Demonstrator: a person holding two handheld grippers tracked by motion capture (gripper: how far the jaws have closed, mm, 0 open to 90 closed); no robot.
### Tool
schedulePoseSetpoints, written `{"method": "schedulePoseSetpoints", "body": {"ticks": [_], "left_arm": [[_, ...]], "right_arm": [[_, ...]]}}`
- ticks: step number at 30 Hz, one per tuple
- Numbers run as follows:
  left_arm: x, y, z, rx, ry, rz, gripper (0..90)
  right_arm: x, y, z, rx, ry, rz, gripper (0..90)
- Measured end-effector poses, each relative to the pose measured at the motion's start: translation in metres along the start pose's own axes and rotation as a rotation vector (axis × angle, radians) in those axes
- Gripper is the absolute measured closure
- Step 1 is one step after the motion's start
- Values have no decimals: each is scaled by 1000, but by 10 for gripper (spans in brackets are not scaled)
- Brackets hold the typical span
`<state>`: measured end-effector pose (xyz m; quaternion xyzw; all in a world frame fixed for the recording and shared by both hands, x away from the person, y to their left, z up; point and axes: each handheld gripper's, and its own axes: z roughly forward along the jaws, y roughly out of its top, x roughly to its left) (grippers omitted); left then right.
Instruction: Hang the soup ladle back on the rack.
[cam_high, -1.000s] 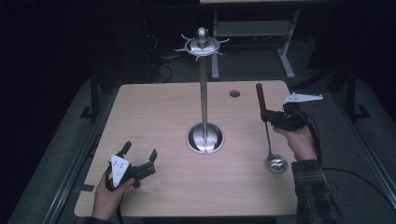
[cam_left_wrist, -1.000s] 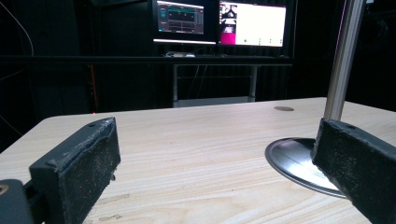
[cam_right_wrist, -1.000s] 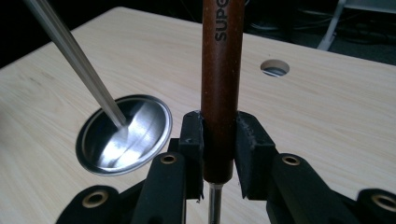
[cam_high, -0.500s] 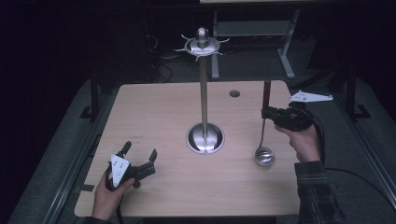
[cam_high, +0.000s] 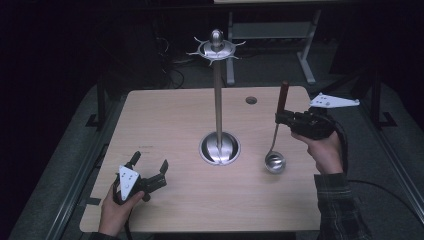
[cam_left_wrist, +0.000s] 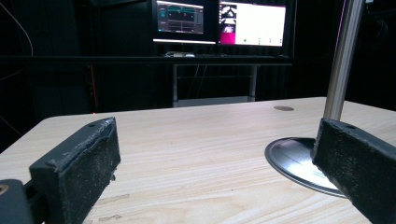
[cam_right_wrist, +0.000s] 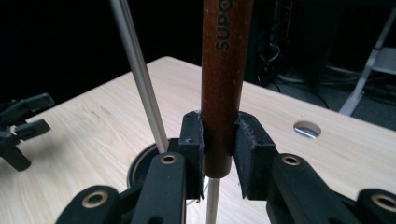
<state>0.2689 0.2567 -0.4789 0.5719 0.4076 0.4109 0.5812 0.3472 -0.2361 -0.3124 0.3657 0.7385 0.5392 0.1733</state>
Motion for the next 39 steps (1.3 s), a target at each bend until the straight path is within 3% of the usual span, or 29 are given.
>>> {"method": "schedulePoseSetpoints", "body": {"ticks": [15, 39], "left_arm": [[-1, 0, 1, -9, 0, -6, 2], [-1, 0, 0, -11, 0, -6, 3]], "right_arm": [[16, 29, -5, -47, 83, -38, 734], [54, 85, 22, -68, 192, -132, 734]]}}
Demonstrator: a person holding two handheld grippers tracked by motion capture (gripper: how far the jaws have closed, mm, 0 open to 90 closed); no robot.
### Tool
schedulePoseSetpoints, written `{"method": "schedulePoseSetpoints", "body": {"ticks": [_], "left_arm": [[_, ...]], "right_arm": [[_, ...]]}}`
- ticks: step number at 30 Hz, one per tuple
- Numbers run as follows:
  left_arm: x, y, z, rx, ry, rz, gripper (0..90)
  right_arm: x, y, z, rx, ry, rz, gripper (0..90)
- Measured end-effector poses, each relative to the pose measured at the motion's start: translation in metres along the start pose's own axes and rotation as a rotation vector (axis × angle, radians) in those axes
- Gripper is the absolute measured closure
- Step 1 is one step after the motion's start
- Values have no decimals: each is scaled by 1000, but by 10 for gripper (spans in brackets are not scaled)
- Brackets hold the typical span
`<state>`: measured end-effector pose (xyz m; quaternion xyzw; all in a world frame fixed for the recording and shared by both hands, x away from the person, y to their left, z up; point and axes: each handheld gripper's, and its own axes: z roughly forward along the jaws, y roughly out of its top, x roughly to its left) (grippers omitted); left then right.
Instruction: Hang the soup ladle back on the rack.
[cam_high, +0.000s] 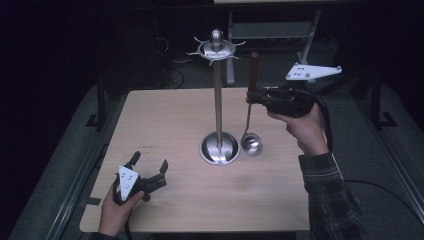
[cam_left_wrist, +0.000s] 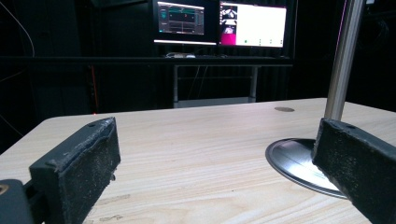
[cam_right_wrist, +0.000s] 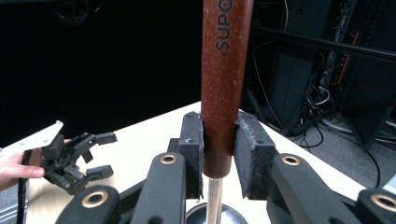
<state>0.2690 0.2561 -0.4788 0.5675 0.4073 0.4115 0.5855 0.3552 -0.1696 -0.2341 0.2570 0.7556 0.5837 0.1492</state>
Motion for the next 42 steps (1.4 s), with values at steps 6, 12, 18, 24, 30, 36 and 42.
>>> {"method": "schedulePoseSetpoints", "body": {"ticks": [6, 12, 18, 24, 30, 36, 42], "left_arm": [[0, 0, 0, -2, 0, 1, 3], [0, 0, 0, -1, -1, 1, 3], [0, 0, 0, -3, -2, 2, 2], [0, 0, 0, -7, -4, 3, 2], [0, 0, -1, -4, -3, 1, 3], [0, 0, 0, -3, -1, 7, 3], [0, 0, 0, 5, 4, -1, 3]], "right_arm": [[4, 8, 6, 4, 9, -23, 734], [4, 10, 14, 16, 15, -26, 734], [2, 12, 24, 32, 20, -22, 734], [1, 13, 34, 45, 27, -21, 734], [2, 12, 39, 44, 28, -18, 733], [1, 12, 39, 44, 34, -13, 717], [-2, 9, 32, 57, 37, 2, 640]]}}
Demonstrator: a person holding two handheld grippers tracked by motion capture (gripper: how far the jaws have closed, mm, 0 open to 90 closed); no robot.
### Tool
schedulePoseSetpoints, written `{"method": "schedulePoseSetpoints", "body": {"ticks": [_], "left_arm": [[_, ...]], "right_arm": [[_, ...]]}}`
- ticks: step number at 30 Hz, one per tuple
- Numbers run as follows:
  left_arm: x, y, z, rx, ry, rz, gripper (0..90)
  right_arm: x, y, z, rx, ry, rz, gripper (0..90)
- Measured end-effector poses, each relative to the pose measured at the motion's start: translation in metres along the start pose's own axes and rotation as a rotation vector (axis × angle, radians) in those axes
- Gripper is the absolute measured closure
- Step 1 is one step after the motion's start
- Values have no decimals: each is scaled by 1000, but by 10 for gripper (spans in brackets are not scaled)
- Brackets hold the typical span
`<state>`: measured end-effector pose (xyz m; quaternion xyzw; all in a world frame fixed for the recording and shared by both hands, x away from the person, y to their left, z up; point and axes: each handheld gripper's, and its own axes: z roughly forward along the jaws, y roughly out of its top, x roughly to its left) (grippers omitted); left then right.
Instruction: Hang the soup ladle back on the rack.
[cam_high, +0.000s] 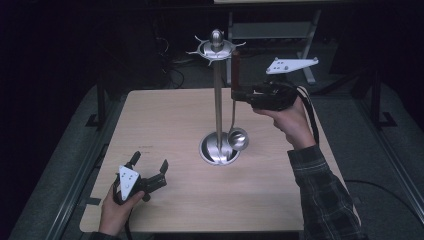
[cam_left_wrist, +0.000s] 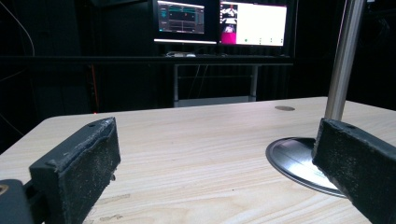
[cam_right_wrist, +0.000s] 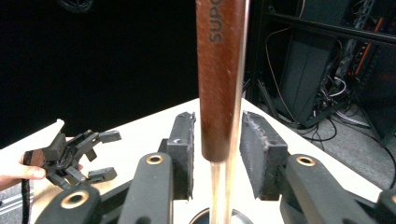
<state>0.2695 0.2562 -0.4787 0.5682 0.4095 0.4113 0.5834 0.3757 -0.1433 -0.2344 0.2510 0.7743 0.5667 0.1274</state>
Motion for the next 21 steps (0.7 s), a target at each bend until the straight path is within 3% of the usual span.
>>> {"method": "schedulePoseSetpoints", "body": {"ticks": [7, 21], "left_arm": [[0, 0, 0, -3, -4, 3, 3], [1, 0, -1, -1, -3, 9, 2]], "right_arm": [[-2, -13, -12, -1, -19, 16, 571], [-11, -64, -27, 38, -80, 77, 506]]}}
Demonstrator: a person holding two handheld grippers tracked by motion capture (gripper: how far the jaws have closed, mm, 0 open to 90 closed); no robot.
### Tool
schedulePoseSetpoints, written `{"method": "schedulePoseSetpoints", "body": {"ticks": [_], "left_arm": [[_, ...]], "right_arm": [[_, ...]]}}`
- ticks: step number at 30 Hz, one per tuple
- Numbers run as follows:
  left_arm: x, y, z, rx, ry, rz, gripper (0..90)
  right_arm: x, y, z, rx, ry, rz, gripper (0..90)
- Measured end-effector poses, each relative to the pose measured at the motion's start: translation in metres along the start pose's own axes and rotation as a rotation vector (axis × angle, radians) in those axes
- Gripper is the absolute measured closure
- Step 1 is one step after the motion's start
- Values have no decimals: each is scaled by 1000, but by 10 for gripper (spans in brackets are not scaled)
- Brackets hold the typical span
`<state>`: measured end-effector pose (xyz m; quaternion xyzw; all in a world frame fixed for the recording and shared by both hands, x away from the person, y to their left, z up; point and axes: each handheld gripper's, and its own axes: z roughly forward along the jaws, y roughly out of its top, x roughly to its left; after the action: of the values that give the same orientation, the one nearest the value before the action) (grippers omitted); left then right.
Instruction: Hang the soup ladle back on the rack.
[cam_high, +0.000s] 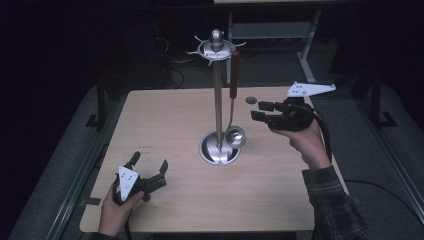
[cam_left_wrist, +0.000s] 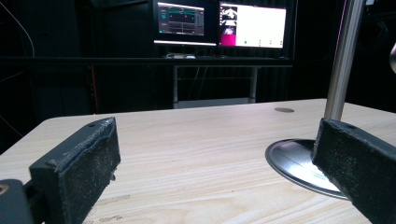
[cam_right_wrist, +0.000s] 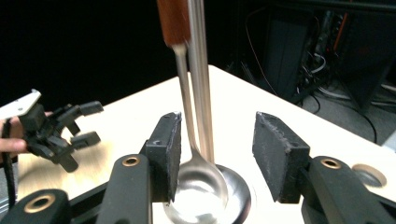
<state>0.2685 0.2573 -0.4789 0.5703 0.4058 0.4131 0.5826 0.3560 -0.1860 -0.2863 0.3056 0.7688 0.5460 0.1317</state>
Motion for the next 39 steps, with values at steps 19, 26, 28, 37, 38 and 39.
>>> {"method": "schedulePoseSetpoints", "body": {"ticks": [19, 26, 28, 37, 38, 39], "left_arm": [[0, 0, 0, -4, 0, -8, 3], [0, 0, 0, -4, -2, -8, 2], [0, 0, 0, -5, -2, -9, 3], [1, 0, 0, 2, -3, 0, 3], [1, 0, 0, 1, -3, -2, 2], [0, 0, 0, -1, -3, -5, 2]], "right_arm": [[-17, -66, -2, 100, -108, 52, 386], [-23, -95, -4, 145, -142, 82, 328], [-24, -99, -5, 150, -147, 84, 320], [-26, -124, -9, 164, -172, 100, 165], [-26, -127, -9, 163, -178, 103, 147], [-27, -130, -10, 165, -184, 107, 142]]}}
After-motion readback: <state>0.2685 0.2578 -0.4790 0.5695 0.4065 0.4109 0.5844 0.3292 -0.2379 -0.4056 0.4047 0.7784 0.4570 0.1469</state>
